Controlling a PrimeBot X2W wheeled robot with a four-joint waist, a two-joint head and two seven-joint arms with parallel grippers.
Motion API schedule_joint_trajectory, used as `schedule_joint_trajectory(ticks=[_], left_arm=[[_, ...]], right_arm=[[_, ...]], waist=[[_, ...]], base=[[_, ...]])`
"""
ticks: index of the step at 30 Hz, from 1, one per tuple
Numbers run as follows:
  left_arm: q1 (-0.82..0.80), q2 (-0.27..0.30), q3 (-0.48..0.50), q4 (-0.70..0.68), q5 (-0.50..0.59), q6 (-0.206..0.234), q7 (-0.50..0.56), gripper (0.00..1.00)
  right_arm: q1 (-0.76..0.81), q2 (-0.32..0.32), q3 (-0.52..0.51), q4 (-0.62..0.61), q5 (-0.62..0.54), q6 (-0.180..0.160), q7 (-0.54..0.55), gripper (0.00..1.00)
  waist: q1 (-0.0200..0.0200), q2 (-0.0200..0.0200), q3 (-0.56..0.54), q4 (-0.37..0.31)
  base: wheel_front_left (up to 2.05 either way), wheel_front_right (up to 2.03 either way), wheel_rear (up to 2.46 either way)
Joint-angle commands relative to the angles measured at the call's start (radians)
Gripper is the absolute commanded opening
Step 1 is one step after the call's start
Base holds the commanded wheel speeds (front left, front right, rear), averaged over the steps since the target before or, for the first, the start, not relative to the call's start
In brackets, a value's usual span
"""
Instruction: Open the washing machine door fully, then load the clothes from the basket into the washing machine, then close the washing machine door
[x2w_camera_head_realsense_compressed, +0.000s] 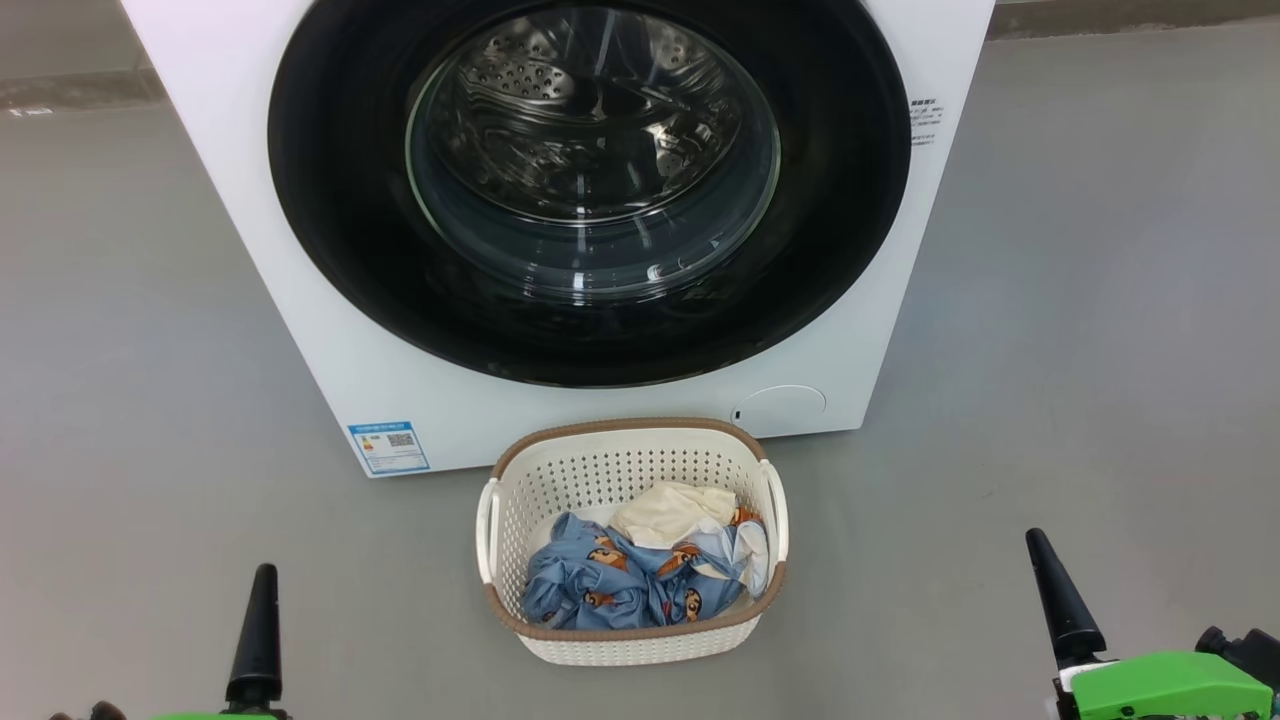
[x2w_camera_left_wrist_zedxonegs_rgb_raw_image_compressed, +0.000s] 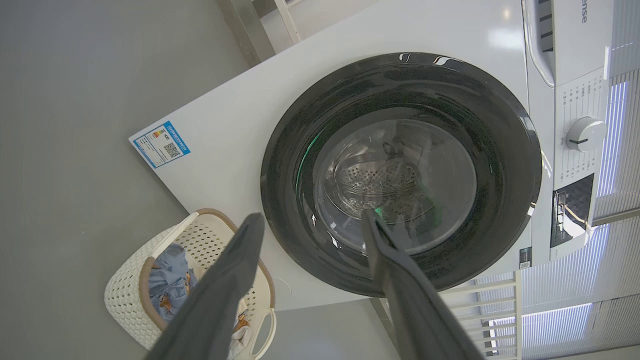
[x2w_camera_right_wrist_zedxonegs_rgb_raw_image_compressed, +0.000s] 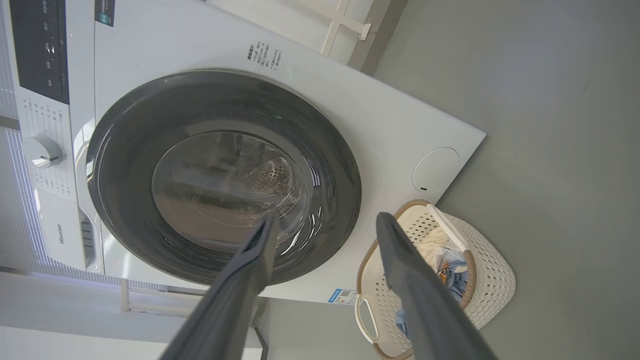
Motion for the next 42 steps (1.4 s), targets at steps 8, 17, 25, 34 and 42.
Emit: schedule_joint_trajectory(ticks=[8,17,25,34,42], left_arm=[[-0.043,0.023,0.008,-0.045,0.156,-0.005,-0.029,1.0],[-0.045,0.028,0.0,-0.056,0.353,-0.005,-0.058,1.0],[-0.047,0.032,-0.011,-0.062,0.49,0.001,-0.081,1.0],[-0.052,0.036,-0.021,-0.066,0.604,0.004,-0.105,1.0],[-0.058,0.038,-0.025,-0.068,0.703,0.009,-0.128,1.0]], right_arm=[[-0.056,-0.014,0.012,-0.022,-0.153,0.001,-0.029,1.0],[-0.064,-0.01,0.009,-0.025,-0.356,0.001,-0.058,1.0],[-0.072,-0.007,0.011,-0.02,-0.507,0.001,-0.078,1.0],[-0.08,0.0,0.014,-0.023,-0.631,0.001,-0.089,1.0],[-0.088,0.002,0.02,-0.028,-0.74,0.001,-0.101,1.0]], waist=[[-0.0001,0.0,0.002,-0.001],[-0.0001,0.0,0.005,-0.001],[-0.0001,0.0,0.008,0.0],[-0.0001,0.0,0.012,0.001],[-0.0001,0.0,0.013,0.002]], base=[[0.0,0.0,0.0],[0.0,0.0,0.0],[0.0,0.0,0.0],[0.0,0.0,0.0],[0.0,0.0,0.0]])
